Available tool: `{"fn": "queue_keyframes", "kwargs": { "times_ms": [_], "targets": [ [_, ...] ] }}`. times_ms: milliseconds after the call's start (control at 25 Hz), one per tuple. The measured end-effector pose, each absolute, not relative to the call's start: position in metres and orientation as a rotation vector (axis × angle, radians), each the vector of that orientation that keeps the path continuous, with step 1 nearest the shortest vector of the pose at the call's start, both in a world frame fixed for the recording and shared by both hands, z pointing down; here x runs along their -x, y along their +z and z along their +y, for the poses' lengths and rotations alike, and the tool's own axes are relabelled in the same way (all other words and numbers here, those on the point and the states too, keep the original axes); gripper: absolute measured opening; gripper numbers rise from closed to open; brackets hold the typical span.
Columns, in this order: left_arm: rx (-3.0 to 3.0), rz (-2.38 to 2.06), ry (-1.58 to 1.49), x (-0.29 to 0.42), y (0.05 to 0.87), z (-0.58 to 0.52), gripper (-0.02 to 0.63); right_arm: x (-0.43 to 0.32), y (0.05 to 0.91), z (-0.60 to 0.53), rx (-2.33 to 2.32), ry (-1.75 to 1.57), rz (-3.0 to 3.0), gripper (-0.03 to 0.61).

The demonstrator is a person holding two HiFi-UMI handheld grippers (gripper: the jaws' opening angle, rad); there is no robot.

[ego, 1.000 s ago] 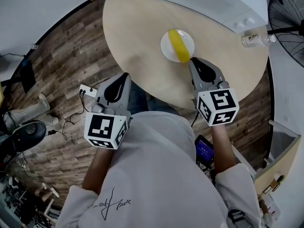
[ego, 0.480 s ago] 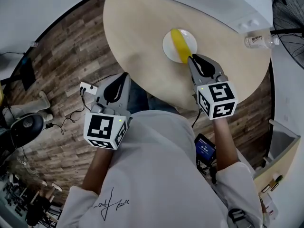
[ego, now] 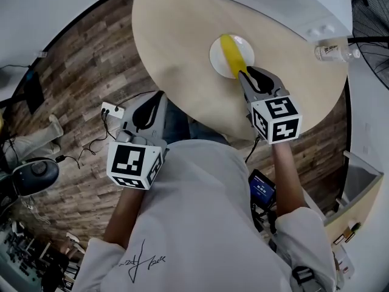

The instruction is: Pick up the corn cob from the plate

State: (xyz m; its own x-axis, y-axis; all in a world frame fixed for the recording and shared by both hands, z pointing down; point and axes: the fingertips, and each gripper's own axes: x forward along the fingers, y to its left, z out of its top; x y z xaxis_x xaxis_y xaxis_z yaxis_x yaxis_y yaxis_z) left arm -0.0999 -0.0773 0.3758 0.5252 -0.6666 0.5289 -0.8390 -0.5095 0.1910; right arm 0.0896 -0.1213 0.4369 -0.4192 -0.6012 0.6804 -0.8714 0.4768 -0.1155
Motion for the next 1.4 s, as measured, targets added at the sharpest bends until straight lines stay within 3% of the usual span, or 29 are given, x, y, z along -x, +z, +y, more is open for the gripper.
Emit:
{"fn": "queue_keyframes", "kwargs": {
  "times_ms": [960, 1400],
  "targets": [
    [-2.296, -1.213, 0.599, 0.115, 0.390, -0.082, -0.008, -0.099, 0.510, -0.150, -1.212, 0.759, -1.962, 0.222],
    [-2.273, -1.248, 0.581, 0.130, 0.389, -0.094, -0.008, -0.103, 0.543, -0.163, -1.186, 0.803, -1.872, 0.230]
  ]
}}
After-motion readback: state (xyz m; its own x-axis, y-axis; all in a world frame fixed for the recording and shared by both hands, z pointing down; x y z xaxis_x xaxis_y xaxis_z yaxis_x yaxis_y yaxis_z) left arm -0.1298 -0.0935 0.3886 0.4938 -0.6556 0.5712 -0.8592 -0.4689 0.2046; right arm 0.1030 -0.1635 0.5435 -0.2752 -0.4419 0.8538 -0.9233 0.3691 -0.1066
